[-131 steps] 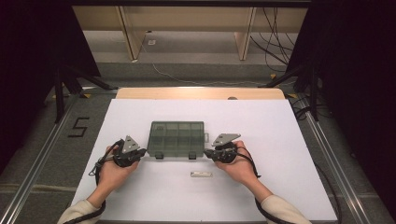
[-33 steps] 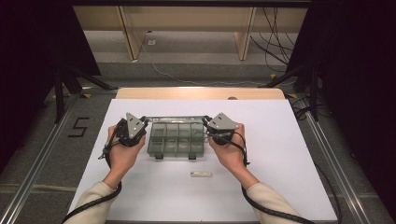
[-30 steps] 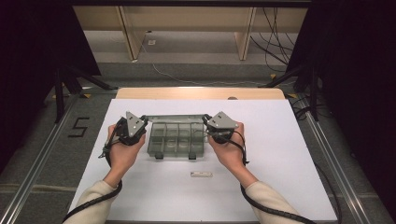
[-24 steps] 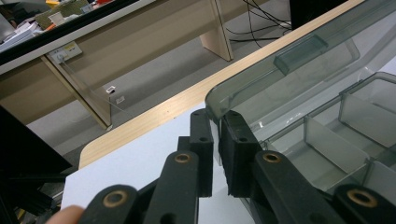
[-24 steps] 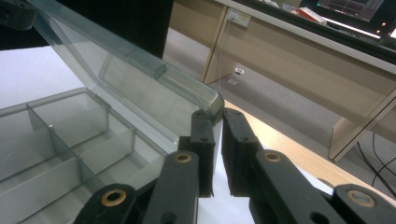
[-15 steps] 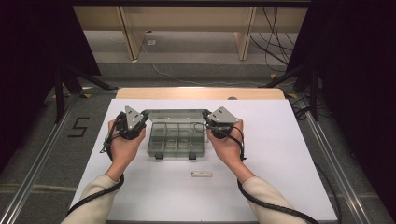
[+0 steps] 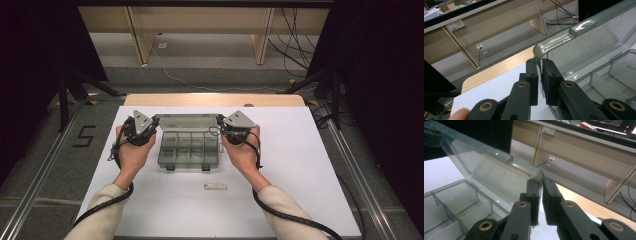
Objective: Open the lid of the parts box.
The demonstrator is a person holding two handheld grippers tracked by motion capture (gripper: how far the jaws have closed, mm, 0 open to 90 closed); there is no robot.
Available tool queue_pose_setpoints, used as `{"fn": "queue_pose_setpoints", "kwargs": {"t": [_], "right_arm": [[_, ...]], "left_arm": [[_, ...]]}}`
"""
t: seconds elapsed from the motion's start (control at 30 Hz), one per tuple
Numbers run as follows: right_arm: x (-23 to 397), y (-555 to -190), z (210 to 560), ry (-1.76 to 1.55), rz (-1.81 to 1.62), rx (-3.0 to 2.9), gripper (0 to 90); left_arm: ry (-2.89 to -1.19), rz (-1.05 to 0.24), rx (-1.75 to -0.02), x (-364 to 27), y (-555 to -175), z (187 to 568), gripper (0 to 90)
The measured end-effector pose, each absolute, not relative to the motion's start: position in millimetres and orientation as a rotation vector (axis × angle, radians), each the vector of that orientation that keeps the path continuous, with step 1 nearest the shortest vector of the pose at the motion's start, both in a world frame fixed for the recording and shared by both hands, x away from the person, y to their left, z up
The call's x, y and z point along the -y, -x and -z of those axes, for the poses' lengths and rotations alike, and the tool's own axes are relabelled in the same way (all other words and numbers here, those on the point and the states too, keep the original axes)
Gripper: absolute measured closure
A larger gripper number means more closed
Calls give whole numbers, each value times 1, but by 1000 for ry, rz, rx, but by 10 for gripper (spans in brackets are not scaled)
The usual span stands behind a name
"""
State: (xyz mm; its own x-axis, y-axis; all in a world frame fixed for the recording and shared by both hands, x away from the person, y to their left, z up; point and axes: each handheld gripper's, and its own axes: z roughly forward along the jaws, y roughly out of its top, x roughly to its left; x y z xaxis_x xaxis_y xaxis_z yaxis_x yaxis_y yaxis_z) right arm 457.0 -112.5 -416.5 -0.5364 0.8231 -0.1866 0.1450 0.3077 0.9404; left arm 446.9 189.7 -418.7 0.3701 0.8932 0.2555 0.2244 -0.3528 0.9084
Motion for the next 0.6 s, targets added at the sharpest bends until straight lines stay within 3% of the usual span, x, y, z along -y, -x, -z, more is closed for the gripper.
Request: {"fn": "queue_pose_setpoints", "kwargs": {"t": [0.6], "right_arm": [[111, -466, 416, -886, -1283, -1878, 848]], "left_arm": [[-1794, -986, -998, -190, -455, 416, 829]]}}
